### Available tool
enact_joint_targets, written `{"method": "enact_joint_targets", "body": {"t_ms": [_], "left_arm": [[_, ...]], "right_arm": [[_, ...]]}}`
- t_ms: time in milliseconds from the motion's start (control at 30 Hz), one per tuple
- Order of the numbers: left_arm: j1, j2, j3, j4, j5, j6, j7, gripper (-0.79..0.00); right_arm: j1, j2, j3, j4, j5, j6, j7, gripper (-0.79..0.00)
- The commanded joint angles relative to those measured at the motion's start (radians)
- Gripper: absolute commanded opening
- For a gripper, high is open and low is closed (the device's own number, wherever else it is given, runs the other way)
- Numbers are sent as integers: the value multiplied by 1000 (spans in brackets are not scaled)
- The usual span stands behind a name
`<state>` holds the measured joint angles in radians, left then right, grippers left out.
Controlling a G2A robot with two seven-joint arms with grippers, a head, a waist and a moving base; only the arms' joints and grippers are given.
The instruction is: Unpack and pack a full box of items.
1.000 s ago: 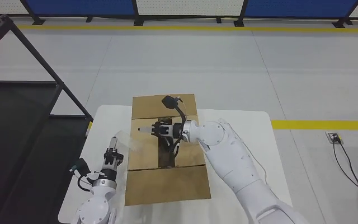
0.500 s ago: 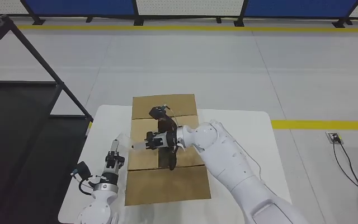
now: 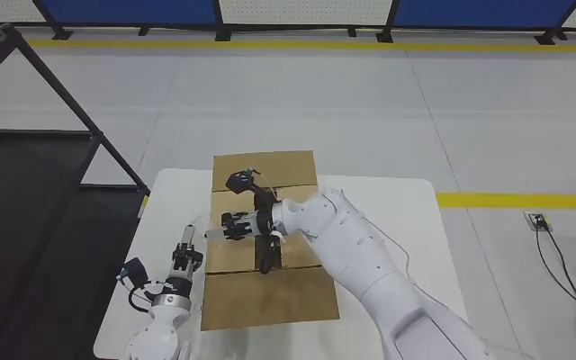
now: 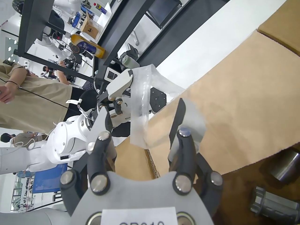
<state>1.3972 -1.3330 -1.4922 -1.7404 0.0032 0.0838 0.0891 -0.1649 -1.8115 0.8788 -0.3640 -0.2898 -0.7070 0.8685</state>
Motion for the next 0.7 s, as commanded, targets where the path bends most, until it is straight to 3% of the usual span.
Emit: {"method": "enact_joint_targets", "body": {"t_ms": [0, 100, 300, 667], "left_arm": [[0, 0, -1, 0, 2, -1, -3, 0], [0, -1, -4, 2, -1, -3, -6, 0], [-2, -2, -9, 3, -1, -2, -11, 0], [-4, -4, -25, 7, -7, -4, -8, 0]], "right_arm": [[6, -5, -4, 12, 3, -4, -1, -382], [13, -11, -8, 27, 9, -9, 0, -468], [23, -20, -12, 48, 20, -16, 4, -767], [36, -29, -17, 76, 21, -3, -15, -785]]}}
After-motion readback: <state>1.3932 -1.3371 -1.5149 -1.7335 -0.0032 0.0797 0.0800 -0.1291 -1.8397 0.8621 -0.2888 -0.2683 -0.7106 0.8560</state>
